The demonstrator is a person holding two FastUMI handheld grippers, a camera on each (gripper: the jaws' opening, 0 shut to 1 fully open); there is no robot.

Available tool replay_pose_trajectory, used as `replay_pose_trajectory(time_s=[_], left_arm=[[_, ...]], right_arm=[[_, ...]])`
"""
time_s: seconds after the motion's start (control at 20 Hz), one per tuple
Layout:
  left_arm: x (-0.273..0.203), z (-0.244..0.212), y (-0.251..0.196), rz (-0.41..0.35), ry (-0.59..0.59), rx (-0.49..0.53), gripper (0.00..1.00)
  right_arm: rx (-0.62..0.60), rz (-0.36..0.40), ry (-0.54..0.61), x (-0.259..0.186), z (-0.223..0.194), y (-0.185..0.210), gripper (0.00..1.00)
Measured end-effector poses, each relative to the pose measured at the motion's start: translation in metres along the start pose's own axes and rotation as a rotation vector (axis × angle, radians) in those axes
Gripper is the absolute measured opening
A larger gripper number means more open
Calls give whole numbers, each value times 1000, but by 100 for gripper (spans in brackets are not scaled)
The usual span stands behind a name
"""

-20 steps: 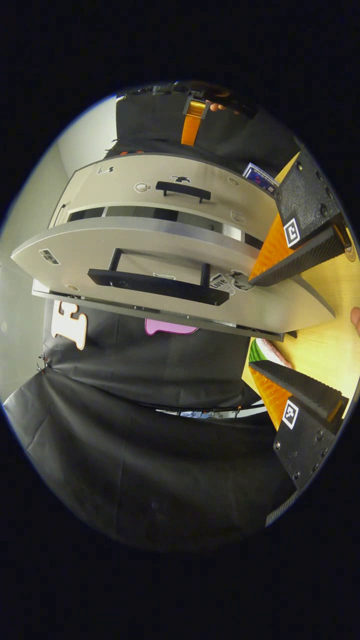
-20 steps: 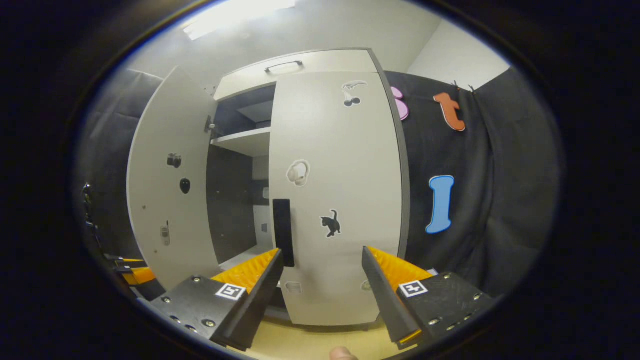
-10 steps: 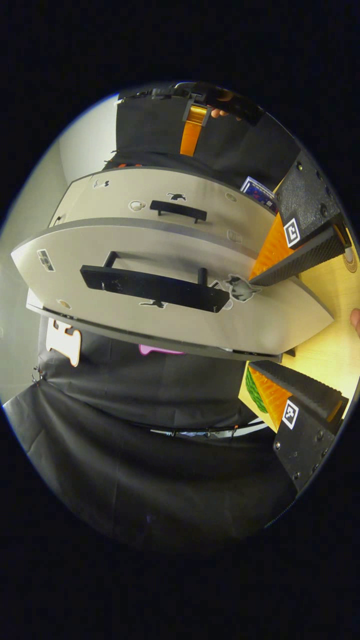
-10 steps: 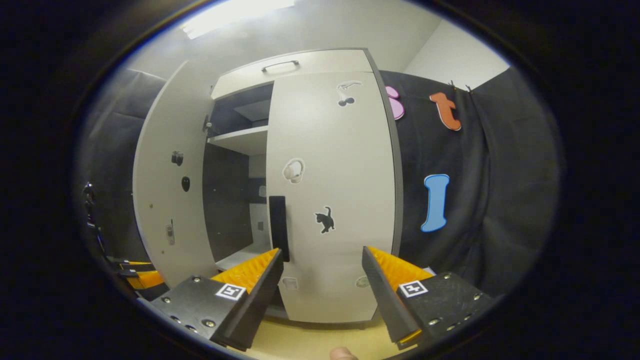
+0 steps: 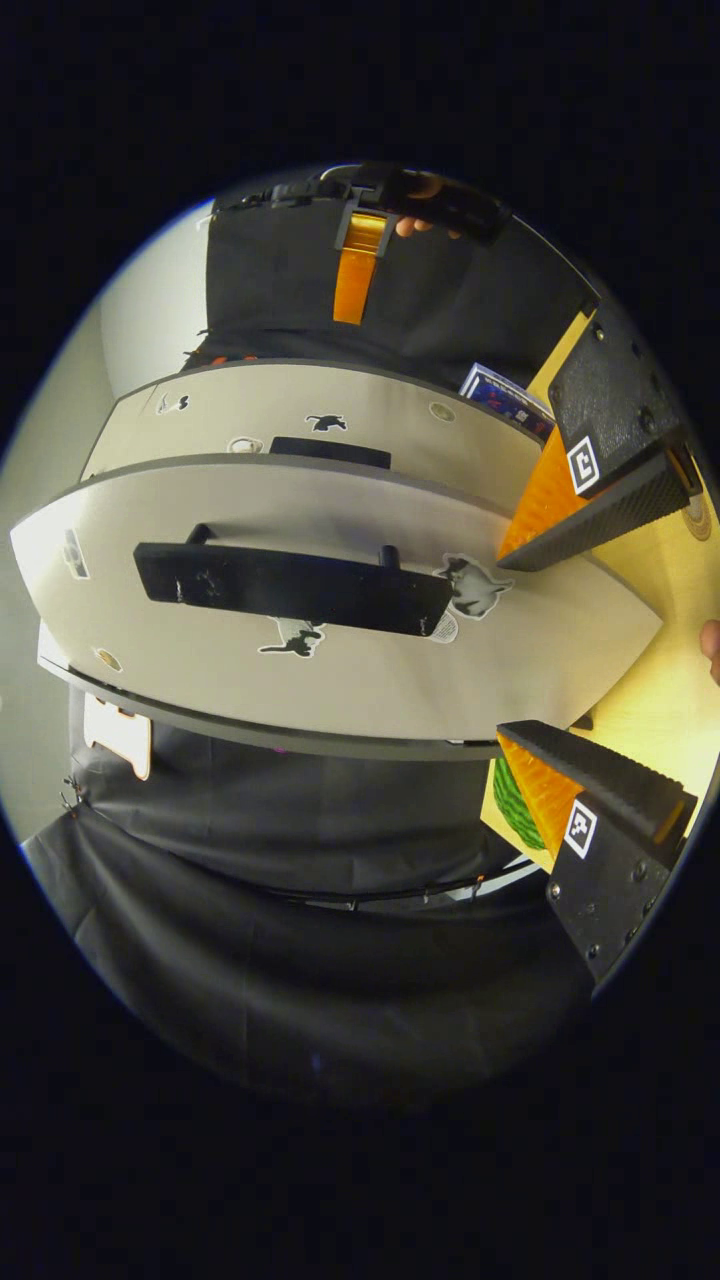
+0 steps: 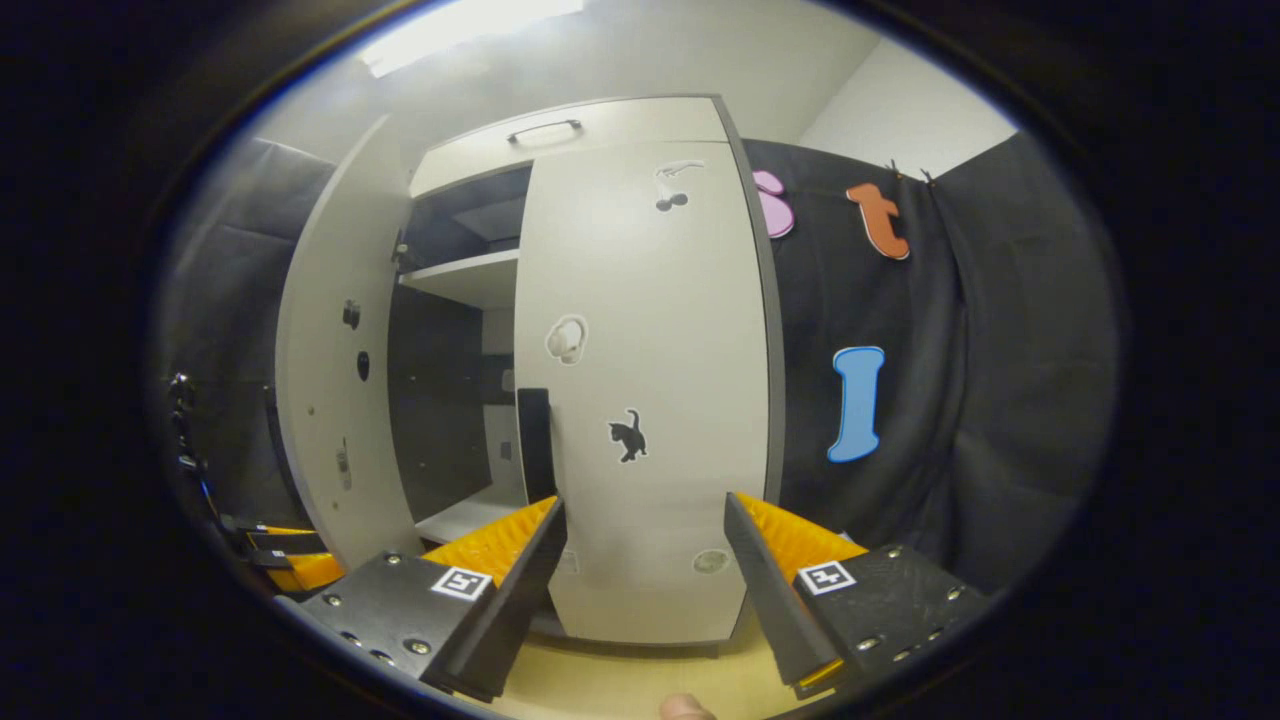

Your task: Grasp the bottle in the cabinet with the left hand and place it on the coaster, then close the right door with the right hand and the left door with the left hand.

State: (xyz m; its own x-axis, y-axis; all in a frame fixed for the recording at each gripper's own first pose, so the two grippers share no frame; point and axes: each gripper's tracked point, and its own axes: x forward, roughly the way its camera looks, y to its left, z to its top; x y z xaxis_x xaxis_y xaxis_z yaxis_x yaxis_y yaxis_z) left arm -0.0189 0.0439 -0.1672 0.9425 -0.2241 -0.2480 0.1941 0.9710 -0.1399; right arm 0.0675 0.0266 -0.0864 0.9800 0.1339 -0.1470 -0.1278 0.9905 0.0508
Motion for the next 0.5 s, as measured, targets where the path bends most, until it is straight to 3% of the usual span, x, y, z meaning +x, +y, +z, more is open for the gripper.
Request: replay_pose_trajectory(time_s=[0.5], left_arm=[[17,5,-39,-82,2,13,95]], right_arm=[[11,-10,-3,1,-1,-8,96]])
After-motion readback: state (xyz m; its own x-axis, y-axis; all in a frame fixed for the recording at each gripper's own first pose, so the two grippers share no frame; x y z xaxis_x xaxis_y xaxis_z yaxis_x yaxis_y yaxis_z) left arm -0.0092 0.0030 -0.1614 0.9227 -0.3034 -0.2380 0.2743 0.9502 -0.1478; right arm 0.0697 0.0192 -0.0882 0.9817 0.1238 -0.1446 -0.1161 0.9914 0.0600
